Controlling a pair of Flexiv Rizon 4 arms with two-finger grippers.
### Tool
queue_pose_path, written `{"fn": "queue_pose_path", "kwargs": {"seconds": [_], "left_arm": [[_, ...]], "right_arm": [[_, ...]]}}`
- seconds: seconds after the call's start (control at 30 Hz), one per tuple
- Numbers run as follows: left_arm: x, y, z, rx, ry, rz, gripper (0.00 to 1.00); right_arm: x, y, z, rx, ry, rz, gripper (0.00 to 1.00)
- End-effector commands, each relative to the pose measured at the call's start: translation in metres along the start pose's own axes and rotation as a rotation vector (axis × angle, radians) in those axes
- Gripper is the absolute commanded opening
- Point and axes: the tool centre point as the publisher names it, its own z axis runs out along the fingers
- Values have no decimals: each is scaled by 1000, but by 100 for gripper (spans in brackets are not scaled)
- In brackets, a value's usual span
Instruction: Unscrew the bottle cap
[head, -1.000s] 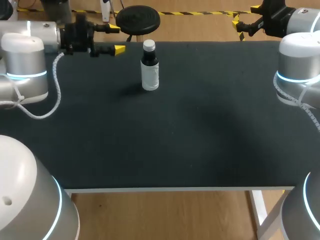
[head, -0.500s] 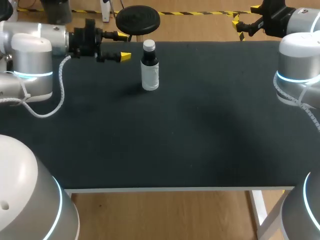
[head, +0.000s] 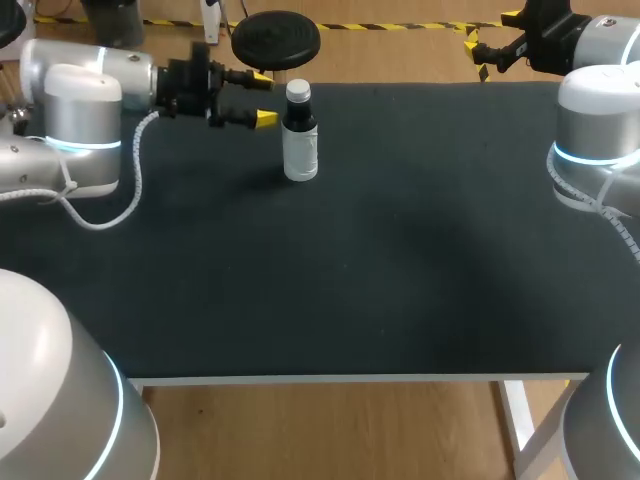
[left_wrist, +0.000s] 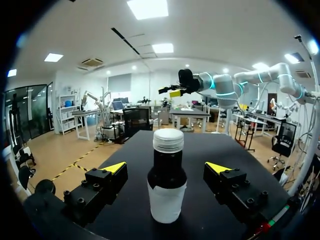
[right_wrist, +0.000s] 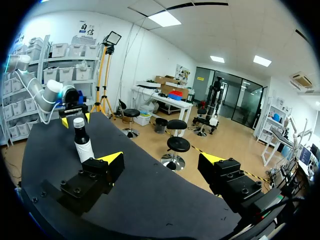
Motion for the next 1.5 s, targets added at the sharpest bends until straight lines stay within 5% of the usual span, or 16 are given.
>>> {"fn": "queue_pose_path", "kwargs": {"seconds": [0.03, 1.5], "left_arm": [[-6, 4, 9, -4, 39, 0, 100], [0, 5, 53, 27, 111, -2, 100]], "right_arm": [[-1, 0, 1, 2, 1, 0, 100], [-1, 0, 1, 2, 1, 0, 100]]}}
